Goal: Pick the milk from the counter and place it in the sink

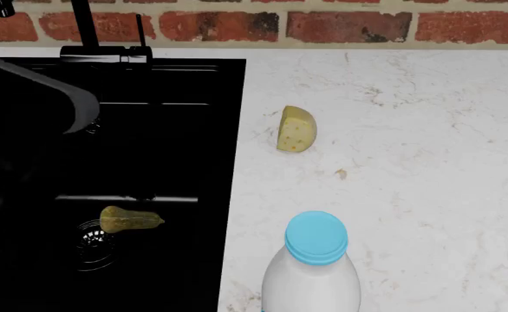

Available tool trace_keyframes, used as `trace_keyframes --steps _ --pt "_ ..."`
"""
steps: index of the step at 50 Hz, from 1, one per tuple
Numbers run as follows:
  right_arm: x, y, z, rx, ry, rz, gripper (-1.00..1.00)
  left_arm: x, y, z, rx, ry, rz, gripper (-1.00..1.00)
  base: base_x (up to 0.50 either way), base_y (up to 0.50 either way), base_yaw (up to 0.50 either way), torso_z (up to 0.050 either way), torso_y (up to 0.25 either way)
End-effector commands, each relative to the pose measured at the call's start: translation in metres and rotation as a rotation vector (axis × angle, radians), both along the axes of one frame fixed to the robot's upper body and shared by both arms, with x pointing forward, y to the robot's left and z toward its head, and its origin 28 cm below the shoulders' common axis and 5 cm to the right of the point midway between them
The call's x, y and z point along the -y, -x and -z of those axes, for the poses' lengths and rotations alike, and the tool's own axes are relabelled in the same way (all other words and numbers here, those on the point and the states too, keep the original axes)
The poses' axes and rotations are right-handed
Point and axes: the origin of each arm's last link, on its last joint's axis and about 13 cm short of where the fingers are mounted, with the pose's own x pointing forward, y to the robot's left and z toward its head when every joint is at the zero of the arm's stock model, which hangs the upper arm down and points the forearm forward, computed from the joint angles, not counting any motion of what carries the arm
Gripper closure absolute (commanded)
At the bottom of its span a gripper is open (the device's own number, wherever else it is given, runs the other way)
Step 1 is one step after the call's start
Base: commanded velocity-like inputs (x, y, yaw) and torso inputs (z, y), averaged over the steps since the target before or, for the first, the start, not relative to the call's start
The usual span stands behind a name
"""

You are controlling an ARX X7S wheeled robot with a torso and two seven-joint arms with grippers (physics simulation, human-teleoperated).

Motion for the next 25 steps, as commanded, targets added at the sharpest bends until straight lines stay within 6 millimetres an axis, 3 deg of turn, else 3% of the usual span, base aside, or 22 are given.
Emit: trace_keyframes --steps 1,11,25 --pt "0.001 -0.001 0.001 0.012 -0.010 -0.010 -1.00 0.013 0.006 -0.054 0.033 -0.038 0.108 -1.00 0.00 0.00 0.00 0.000 0.000" --pt "0.002 -0.003 0.002 0.003 -0.006 -0.006 -1.00 0.033 0.013 -0.072 -0.097 -0.093 0.243 -1.00 0.00 0.00 0.00 0.000 0.000" --pt "0.002 -0.004 0.008 -0.008 -0.015 -0.004 -1.00 0.071 0.022 -0.074 -0.192 -0.186 0.349 -1.00 0.00 0.00 0.00 0.000 0.000"
